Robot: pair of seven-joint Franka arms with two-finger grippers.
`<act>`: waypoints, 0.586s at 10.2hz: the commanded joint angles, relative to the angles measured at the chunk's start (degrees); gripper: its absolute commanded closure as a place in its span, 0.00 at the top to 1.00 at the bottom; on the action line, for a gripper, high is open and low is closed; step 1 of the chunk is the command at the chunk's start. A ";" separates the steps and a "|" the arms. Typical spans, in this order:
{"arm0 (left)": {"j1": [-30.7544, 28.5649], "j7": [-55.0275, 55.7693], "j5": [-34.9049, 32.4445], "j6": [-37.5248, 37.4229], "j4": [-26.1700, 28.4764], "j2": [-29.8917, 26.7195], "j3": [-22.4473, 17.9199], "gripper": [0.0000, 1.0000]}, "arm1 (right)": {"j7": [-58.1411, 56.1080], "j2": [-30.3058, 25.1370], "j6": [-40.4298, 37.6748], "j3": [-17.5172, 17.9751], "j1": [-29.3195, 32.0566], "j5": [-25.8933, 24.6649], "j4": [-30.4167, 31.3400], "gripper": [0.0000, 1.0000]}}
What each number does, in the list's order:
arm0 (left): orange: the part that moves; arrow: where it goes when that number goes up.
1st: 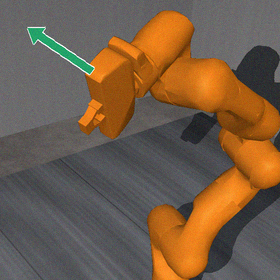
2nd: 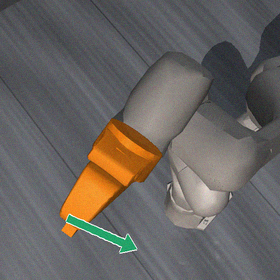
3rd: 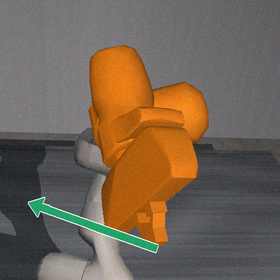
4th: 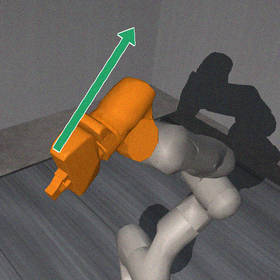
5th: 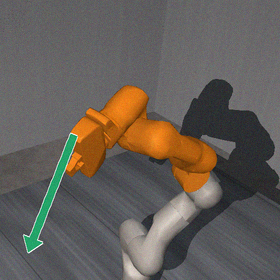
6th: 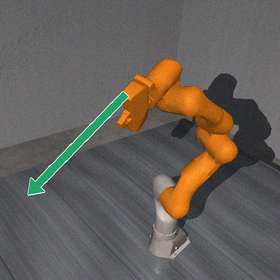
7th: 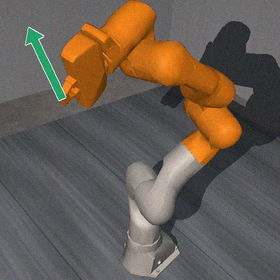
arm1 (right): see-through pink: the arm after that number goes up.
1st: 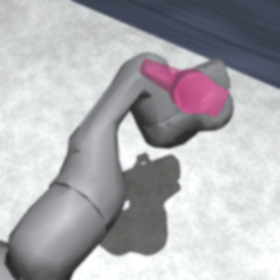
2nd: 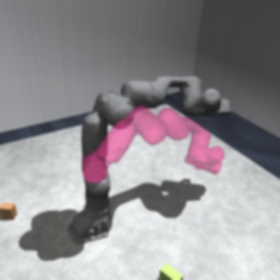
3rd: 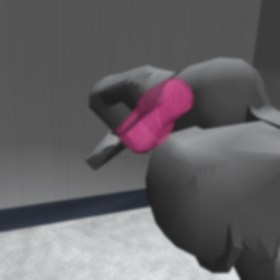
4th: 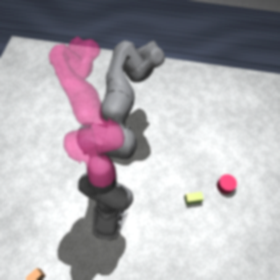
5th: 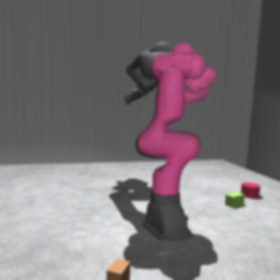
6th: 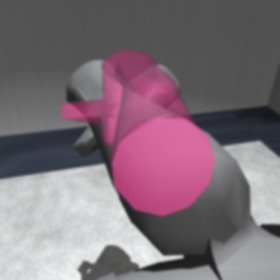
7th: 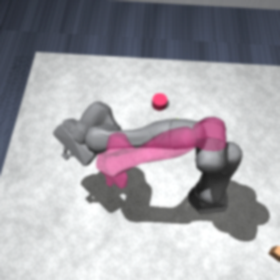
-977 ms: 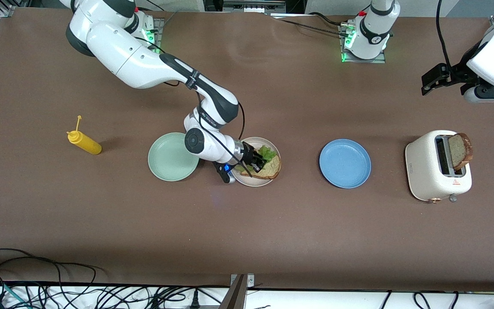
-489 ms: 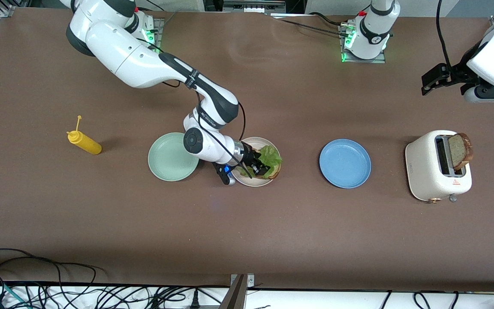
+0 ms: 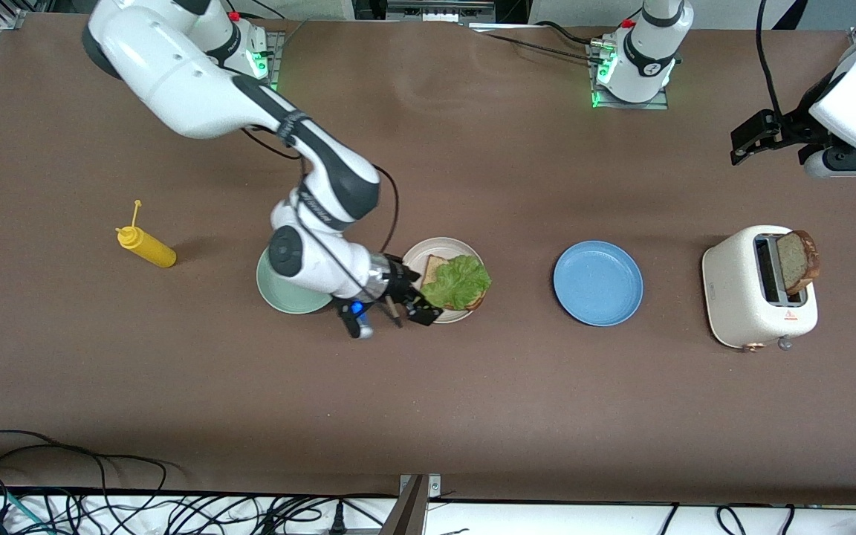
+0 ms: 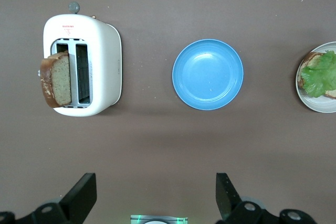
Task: Make sandwich on beige plate with both arms
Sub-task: 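Release the lettuce and draw the right gripper back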
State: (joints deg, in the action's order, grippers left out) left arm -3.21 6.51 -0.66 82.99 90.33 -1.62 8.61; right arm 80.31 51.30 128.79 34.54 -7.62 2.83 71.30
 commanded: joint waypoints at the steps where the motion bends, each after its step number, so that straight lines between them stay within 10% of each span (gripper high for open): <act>1: -0.57 -0.97 1.54 -1.25 -1.65 0.65 0.09 1.00 | -7.50 -7.33 -13.32 0.52 6.97 0.86 1.56 1.00; 6: -0.48 -1.32 1.19 -1.17 -1.65 0.91 0.09 1.00 | -46.29 -18.94 -38.57 0.00 22.53 -4.98 1.65 1.00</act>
State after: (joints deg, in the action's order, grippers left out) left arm -3.23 6.50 -0.66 82.97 90.24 -1.53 8.62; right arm 44.27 35.94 94.54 34.35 11.61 0.94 71.07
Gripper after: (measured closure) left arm 0.000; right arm 0.000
